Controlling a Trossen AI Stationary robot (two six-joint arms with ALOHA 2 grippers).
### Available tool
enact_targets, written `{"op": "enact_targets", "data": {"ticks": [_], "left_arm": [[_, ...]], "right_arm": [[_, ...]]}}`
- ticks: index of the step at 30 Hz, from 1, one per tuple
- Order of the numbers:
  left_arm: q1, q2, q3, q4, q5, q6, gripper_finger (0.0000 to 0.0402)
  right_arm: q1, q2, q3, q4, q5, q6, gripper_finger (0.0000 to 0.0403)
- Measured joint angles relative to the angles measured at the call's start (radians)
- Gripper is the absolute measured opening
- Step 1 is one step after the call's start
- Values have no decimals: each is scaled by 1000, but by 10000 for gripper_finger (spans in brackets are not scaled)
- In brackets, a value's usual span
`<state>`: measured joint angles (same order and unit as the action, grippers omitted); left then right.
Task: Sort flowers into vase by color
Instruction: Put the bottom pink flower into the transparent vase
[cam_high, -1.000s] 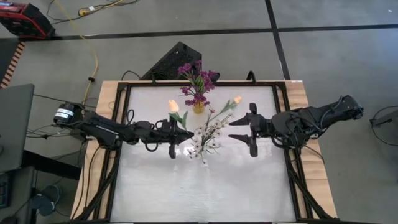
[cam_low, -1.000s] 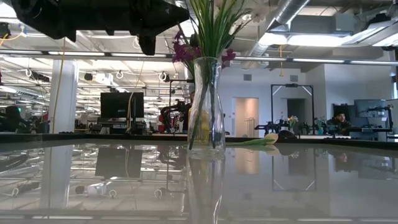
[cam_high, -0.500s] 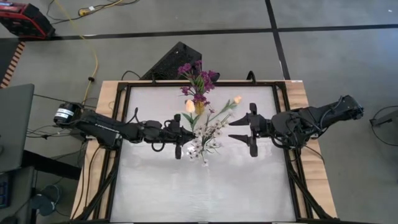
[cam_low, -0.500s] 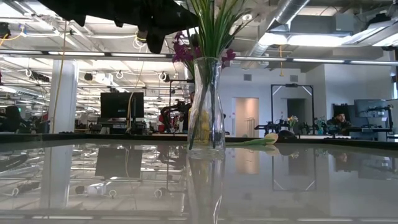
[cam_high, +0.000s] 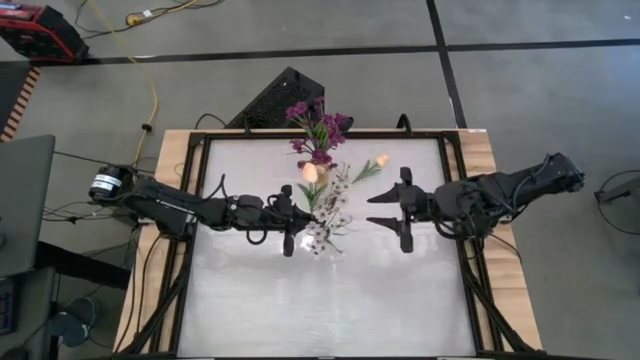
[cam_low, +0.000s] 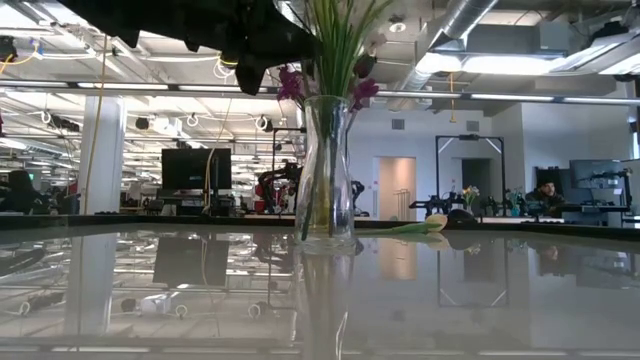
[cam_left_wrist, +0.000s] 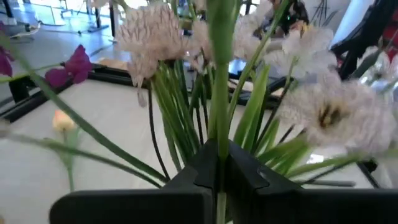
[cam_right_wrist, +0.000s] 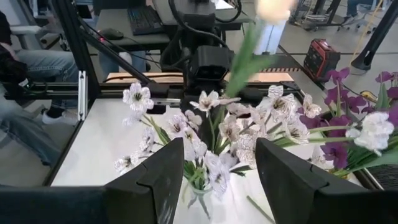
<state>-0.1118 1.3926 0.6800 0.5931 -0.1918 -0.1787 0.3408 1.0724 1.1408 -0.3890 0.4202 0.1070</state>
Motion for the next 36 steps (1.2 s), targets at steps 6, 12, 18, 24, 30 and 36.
{"op": "enact_targets", "data": {"ticks": [6,12,18,24,30,36], "left_arm": [[0,0,0,-12,9,40,54],[0,-4,0,-50,48,70,114],[0,-58,0,-240,53,98,143],[0,-155,10,-392,56,157,146],[0,-194,154,-680,57,194,146],[0,-130,311,-971,90,228,146]], "right_arm": [[1,6,0,2,-1,6,224],[1,7,0,1,-3,6,224],[1,7,0,-2,-7,1,224],[-1,7,0,-3,-7,1,224],[-1,7,0,2,-6,1,224],[-1,7,0,1,-6,2,224]]}}
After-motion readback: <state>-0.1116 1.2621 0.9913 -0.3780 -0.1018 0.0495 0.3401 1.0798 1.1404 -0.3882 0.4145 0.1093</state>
